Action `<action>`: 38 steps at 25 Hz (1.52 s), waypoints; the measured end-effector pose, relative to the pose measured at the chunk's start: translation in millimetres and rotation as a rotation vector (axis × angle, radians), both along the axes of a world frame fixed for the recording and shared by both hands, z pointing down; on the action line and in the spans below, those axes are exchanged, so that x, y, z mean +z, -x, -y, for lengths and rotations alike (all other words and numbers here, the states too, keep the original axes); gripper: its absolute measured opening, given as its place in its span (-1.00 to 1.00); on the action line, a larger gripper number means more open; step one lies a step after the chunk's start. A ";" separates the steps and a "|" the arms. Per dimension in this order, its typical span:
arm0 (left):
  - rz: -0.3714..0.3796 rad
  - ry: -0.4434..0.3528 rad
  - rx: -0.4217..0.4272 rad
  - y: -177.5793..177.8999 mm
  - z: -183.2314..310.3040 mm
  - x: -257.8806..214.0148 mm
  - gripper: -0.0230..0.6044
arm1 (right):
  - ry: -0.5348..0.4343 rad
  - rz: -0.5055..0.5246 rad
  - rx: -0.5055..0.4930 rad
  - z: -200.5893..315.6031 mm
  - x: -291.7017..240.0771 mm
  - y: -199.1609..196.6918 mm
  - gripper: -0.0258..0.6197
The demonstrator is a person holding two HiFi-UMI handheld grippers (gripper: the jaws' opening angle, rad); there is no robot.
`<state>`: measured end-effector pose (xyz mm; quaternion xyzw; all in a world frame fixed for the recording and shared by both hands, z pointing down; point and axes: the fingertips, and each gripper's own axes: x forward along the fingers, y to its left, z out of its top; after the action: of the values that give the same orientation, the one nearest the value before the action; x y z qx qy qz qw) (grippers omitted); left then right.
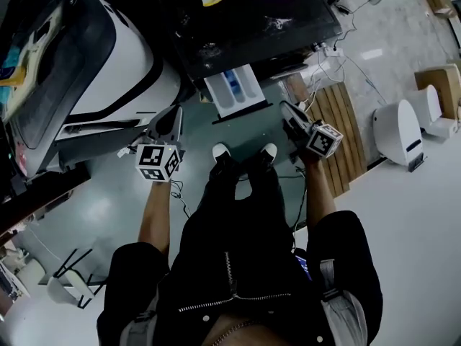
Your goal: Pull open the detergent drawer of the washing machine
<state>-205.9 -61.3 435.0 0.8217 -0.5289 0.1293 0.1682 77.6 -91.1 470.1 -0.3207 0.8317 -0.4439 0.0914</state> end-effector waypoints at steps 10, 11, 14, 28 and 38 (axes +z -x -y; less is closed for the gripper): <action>0.006 -0.101 0.022 -15.0 12.5 -47.8 -0.87 | -0.333 -0.502 -0.143 -7.6 -57.7 61.2 -0.90; 0.008 -0.116 0.024 -15.7 14.1 -54.2 -0.87 | -0.357 -0.512 -0.141 -8.1 -65.5 65.9 -0.90; 0.012 -0.154 0.031 -17.8 14.2 -70.9 -0.87 | -0.387 -0.519 -0.106 -10.6 -84.2 73.2 -0.90; -0.002 -0.241 0.043 -17.8 16.4 -106.7 -0.87 | -0.566 -0.581 -0.005 -2.7 -150.9 89.1 -0.91; -0.014 -0.261 0.040 -10.6 18.9 -112.1 -0.87 | -0.584 -0.605 0.006 -3.4 -156.3 92.7 -0.91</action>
<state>-195.3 -80.2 322.9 0.8479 -0.5236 0.0568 0.0609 -15.1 -87.7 313.8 -0.3995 0.9111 -0.0750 -0.0686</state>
